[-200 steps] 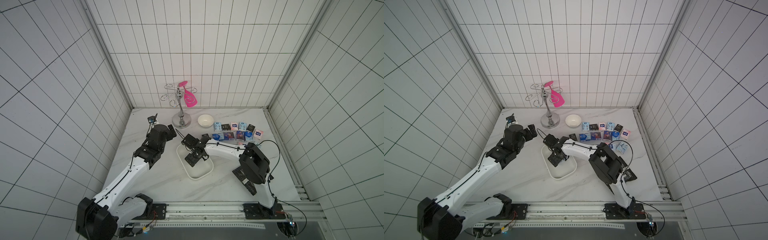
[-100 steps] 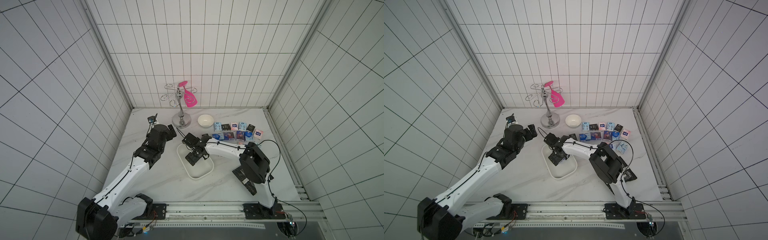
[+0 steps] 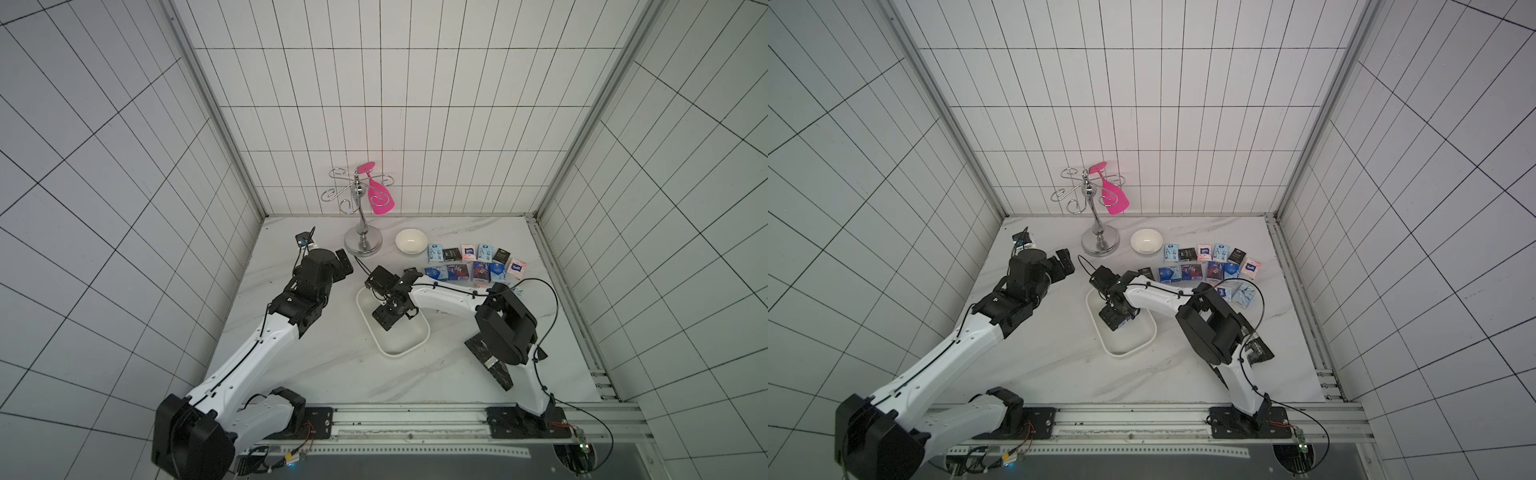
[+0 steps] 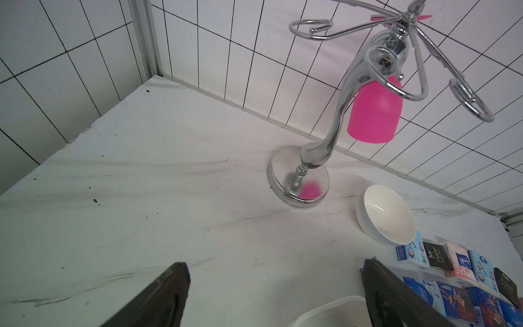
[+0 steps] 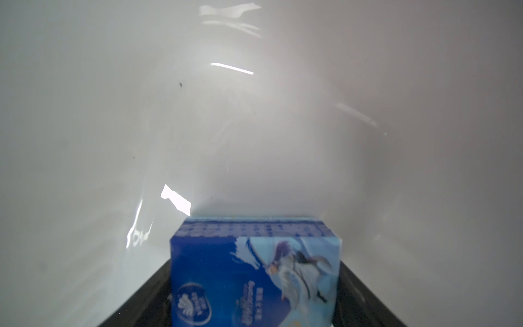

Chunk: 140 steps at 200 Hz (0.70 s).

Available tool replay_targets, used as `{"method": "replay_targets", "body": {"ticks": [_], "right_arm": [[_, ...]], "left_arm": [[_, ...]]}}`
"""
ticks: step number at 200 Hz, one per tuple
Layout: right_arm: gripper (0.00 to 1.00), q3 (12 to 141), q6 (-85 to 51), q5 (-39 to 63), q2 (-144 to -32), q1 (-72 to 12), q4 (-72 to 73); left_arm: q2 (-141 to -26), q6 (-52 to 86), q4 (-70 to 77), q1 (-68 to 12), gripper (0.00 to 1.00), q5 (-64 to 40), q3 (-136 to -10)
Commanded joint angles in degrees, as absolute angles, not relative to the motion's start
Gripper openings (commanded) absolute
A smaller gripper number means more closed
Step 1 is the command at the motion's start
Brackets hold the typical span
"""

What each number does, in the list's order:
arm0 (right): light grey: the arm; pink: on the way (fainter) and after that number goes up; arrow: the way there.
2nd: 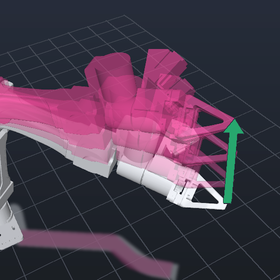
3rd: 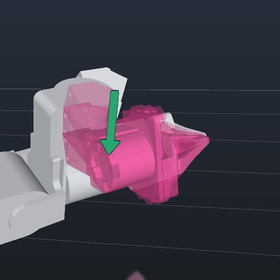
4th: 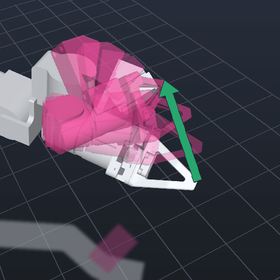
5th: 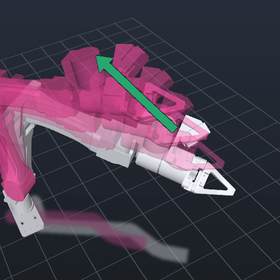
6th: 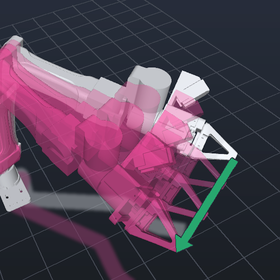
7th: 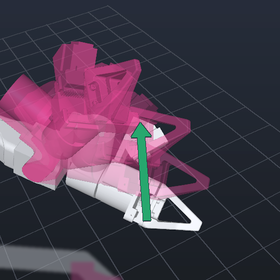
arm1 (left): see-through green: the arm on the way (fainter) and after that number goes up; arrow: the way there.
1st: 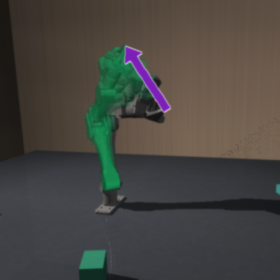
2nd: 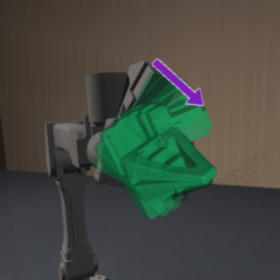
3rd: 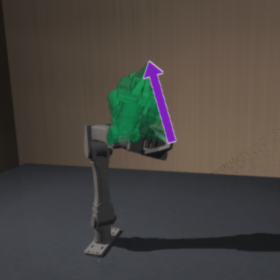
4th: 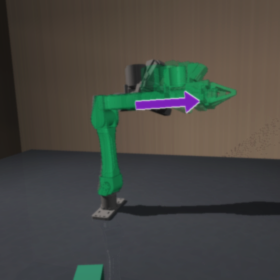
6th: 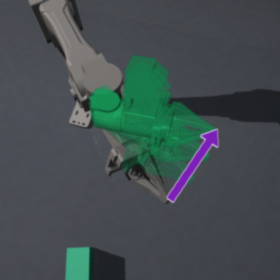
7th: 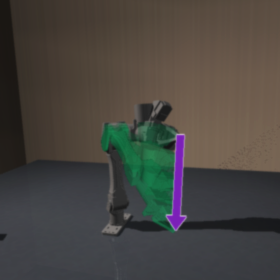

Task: Take the pocket tissues out of the storage box
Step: Pick up the pocket tissues from the storage box, then place the pocket tissues at the center of the board.

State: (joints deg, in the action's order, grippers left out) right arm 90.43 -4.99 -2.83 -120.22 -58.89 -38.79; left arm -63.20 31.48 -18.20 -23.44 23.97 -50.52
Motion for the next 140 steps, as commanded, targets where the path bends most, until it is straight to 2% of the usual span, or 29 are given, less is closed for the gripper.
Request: {"method": "replay_targets", "body": {"ticks": [1, 70, 92, 140], "right_arm": [[0.80, 91.4, -5.8, -3.4, -117.4, -59.5, -39.3], [0.76, 91.4, -6.2, -3.4, -111.3, -60.2, -40.2], [0.76, 91.1, -5.9, -6.4, -108.0, -60.0, -40.6], [0.77, 87.7, -5.4, -8.4, -102.1, -52.9, -41.7]], "left_arm": [[-63.6, 31.3, -17.7, -23.1, 0.98, 23.9, -50.1], [-63.4, 31.4, -17.7, -23.1, 0.99, 23.8, -50.1], [-63.4, 31.3, -17.7, -23.1, 0.99, 23.8, -50.1], [-62.9, 31.4, -17.9, -23.1, 0.99, 24.0, -50.1]]}}
